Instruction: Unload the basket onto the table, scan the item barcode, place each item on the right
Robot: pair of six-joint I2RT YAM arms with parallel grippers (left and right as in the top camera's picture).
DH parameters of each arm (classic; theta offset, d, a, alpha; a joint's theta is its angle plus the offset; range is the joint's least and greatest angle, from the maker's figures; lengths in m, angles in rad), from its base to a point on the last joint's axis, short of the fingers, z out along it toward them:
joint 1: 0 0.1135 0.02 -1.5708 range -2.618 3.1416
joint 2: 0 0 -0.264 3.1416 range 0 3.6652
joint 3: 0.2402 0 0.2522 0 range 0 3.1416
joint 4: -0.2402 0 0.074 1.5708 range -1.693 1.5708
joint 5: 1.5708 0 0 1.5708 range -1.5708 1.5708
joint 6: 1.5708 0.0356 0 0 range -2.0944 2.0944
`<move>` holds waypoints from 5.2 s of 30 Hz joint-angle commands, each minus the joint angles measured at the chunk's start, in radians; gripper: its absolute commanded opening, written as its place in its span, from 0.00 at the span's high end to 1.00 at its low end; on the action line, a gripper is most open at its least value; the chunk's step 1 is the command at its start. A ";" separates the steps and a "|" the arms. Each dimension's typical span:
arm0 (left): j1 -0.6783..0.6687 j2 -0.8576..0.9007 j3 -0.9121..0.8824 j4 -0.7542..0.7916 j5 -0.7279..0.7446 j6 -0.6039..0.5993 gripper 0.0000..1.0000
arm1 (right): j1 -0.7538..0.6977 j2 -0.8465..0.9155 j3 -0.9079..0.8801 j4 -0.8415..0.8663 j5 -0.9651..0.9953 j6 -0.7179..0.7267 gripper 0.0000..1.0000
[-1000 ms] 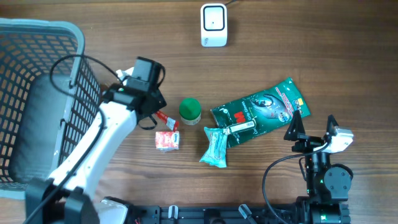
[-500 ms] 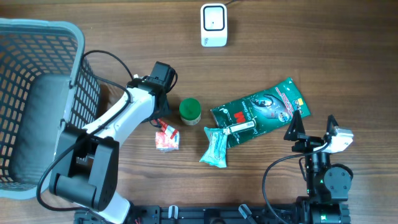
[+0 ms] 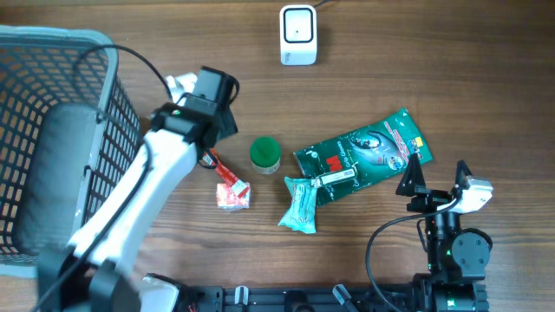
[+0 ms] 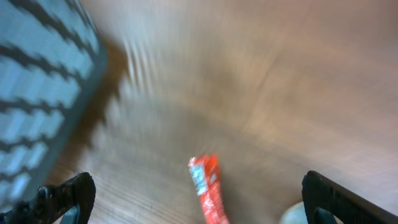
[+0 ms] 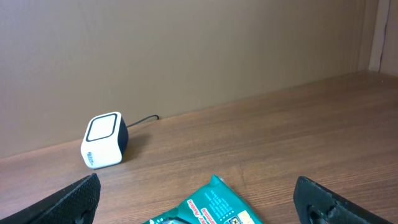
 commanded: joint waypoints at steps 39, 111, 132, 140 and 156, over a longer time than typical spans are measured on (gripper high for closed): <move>0.003 -1.033 0.146 0.584 -0.262 0.533 0.00 | 0.005 -0.006 -0.001 0.023 -0.418 0.837 0.00; 0.401 -1.497 0.145 0.474 0.134 0.655 0.00 | 0.539 1.279 0.526 -0.198 -0.123 1.030 0.77; 0.476 -1.497 0.145 0.452 0.134 0.652 0.00 | 0.570 1.279 0.667 -0.412 -0.112 1.315 0.00; 0.476 -1.497 0.145 0.444 0.134 0.652 0.00 | 0.589 1.159 0.580 -0.278 -0.059 1.219 0.00; 0.475 -1.497 0.136 0.429 0.142 0.565 0.00 | 0.589 0.360 0.088 -0.125 -0.068 1.196 0.02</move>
